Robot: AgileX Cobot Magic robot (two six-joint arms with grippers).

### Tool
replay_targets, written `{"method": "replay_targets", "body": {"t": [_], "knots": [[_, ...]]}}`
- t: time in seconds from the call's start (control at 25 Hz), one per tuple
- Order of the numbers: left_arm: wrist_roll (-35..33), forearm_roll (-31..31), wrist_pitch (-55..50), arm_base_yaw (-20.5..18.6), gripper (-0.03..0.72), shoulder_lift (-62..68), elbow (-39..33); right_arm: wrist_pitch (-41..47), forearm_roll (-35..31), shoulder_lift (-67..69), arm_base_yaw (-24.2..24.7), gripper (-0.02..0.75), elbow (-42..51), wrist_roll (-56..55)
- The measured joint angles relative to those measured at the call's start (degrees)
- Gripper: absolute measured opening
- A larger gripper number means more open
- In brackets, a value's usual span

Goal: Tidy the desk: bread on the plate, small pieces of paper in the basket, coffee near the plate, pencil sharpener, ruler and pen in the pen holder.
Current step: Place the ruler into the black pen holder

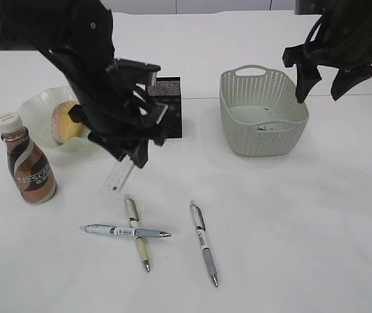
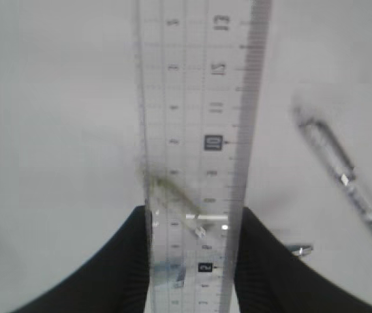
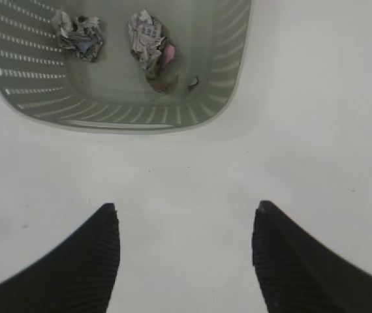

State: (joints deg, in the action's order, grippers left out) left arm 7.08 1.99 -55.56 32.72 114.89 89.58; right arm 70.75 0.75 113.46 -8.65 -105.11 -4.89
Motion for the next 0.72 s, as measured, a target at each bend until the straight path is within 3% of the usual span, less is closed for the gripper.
{"method": "replay_targets", "body": {"t": [0.32,0.72], "knots": [[0.0,-2.72,14.17,0.0,0.278,0.0,8.14,0.0,2.4,0.0,0.23,0.47,0.0,1.07],[0.0,-9.94,40.63,0.0,0.278,1.42,8.86,0.0,3.62,0.0,0.23,0.471,0.0,1.34]]}}
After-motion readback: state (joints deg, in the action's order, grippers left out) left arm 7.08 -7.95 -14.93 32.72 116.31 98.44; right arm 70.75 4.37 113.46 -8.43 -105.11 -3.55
